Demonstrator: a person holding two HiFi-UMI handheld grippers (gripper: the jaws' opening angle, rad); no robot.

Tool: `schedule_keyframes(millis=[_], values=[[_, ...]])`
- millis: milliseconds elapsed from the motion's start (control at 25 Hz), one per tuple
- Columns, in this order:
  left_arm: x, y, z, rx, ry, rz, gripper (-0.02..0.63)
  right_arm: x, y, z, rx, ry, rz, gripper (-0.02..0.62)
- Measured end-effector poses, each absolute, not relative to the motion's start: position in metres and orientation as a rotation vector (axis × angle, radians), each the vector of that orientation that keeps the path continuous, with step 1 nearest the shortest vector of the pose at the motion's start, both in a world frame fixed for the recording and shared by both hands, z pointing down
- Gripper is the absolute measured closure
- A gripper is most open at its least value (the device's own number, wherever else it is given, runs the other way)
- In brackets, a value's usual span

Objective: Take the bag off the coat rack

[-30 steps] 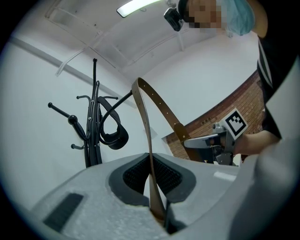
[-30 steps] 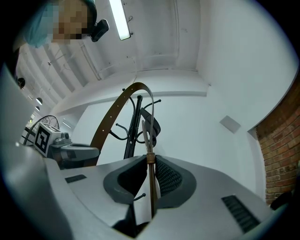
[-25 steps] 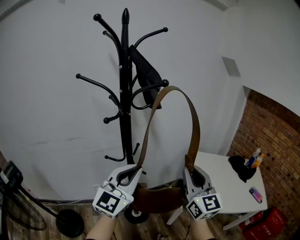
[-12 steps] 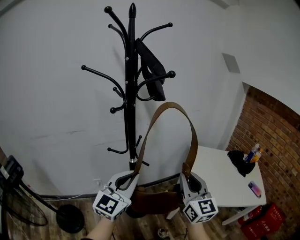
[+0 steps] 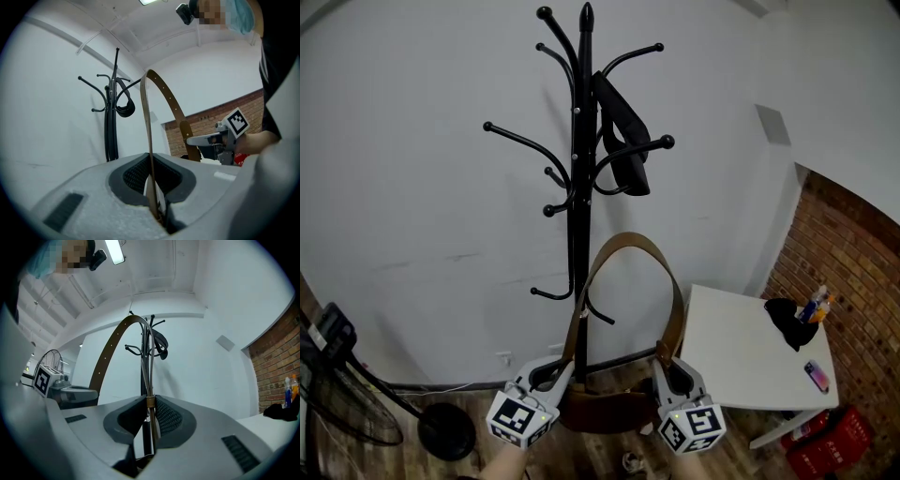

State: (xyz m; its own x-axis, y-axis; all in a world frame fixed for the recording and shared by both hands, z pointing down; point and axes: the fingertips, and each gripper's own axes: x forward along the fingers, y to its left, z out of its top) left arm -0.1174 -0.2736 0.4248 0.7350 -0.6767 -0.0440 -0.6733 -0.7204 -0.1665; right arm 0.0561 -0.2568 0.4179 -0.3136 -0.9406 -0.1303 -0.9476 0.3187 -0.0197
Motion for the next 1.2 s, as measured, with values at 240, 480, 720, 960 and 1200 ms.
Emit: schedule_keyframes(millis=[240,480,720,960,1200], values=[[-0.149,-0.269,0.444,-2.774,1.189,-0.013,0.586,0.029,-0.255,0.441,-1.738,2.505,0.025,0.540],[-0.175,-0.264,0.460,-2.774,1.273,-0.023,0.586,0.002,-0.256,0.460,-1.697,2.558,-0.031,0.540],[-0.194,-0.259,0.471,-2.772,1.342,-0.035,0.586,-0.018,-0.256,0.471,-1.657,2.608,-0.071,0.540],[-0.208,-0.254,0.480,-2.775,1.394,-0.045,0.586,-0.034,-0.257,0.477,-1.625,2.652,-0.094,0.541],[-0.215,-0.251,0.486,-2.777,1.423,-0.048,0.586,-0.041,-0.257,0.480,-1.617,2.665,-0.108,0.541]])
